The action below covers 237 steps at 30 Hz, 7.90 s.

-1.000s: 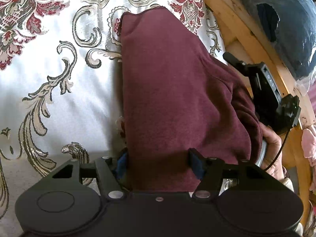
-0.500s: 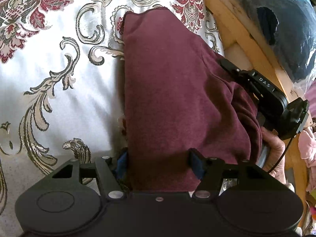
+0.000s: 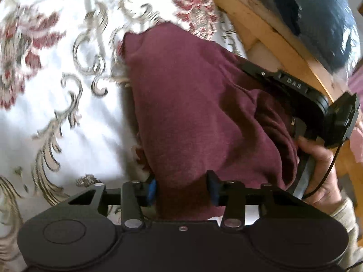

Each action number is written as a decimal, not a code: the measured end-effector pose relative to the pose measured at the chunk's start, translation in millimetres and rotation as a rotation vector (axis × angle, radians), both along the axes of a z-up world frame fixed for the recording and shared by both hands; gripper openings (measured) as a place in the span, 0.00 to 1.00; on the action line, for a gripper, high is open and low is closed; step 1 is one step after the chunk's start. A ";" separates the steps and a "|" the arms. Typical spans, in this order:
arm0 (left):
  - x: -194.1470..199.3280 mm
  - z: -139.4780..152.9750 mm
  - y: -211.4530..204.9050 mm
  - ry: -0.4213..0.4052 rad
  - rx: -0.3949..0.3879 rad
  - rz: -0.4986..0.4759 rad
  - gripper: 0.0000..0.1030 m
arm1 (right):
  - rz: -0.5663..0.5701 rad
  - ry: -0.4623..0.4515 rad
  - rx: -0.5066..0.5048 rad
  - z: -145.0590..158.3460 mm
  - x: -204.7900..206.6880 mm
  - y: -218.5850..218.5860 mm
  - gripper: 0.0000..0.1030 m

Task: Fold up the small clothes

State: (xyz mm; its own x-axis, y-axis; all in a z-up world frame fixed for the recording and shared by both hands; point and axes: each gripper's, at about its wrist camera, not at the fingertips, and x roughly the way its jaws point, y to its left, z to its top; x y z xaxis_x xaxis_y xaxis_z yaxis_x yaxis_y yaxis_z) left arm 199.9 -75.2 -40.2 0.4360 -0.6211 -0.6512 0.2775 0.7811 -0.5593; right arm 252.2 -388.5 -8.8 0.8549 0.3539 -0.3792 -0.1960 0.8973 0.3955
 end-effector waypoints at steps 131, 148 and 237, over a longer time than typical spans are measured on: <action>-196.9 48.8 142.0 -0.386 0.512 0.541 0.99 | -0.043 -0.197 -0.445 33.0 -266.5 185.1 1.00; -198.7 49.7 141.2 -0.385 0.515 0.538 0.99 | -0.058 -0.190 -0.437 34.0 -263.0 181.2 1.00; -199.9 51.5 136.9 -0.383 0.517 0.541 0.99 | -0.056 -0.191 -0.439 33.9 -262.2 180.8 1.00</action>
State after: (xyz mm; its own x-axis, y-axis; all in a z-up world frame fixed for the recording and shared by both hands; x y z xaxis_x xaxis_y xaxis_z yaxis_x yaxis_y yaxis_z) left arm 0.0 61.7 11.3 0.8369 0.0732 -0.5424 -0.1112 0.9931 -0.0375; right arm -10.0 -207.7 25.1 0.9371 0.1464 -0.3170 -0.1745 0.9827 -0.0618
